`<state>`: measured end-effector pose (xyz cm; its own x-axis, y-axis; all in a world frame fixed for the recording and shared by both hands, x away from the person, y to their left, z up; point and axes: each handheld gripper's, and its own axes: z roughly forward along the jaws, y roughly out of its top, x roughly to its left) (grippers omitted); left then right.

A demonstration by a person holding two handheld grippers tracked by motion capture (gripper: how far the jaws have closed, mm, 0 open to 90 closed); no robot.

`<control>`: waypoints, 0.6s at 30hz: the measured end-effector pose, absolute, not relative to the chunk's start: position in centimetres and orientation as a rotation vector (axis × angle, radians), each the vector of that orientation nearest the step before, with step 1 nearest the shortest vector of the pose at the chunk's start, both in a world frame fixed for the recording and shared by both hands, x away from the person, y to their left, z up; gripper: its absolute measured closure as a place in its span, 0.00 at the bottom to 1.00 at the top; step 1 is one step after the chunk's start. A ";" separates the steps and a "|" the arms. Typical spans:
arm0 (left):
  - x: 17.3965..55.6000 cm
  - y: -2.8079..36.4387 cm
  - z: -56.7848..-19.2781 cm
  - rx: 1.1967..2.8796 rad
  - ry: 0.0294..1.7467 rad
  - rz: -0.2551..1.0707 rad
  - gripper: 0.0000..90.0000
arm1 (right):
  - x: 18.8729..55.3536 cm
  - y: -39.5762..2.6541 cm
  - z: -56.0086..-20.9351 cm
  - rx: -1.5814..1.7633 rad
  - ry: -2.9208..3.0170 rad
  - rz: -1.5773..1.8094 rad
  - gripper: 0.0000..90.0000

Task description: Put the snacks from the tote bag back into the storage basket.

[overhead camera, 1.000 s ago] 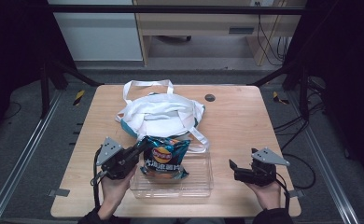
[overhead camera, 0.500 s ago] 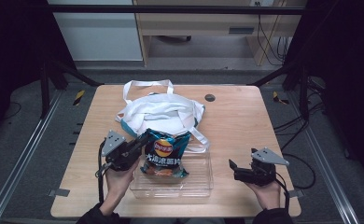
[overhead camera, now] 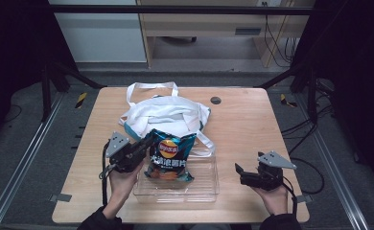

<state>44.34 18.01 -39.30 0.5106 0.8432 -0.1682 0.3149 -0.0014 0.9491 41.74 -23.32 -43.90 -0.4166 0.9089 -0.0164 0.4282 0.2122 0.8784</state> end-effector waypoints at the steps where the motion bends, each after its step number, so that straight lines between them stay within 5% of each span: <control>1: 44.4 18.0 -39.3 1.573 1.024 0.559 0.94 | 41.7 -23.3 -43.9 1.232 1.944 1.141 0.08; 9: 44.4 18.2 -39.3 1.575 1.000 0.549 0.90 | 41.7 -23.3 -43.9 1.229 1.945 1.141 0.08; 18: 44.2 18.3 -39.2 1.580 0.986 0.549 0.74 | 41.7 -23.3 -43.9 1.225 1.947 1.141 0.08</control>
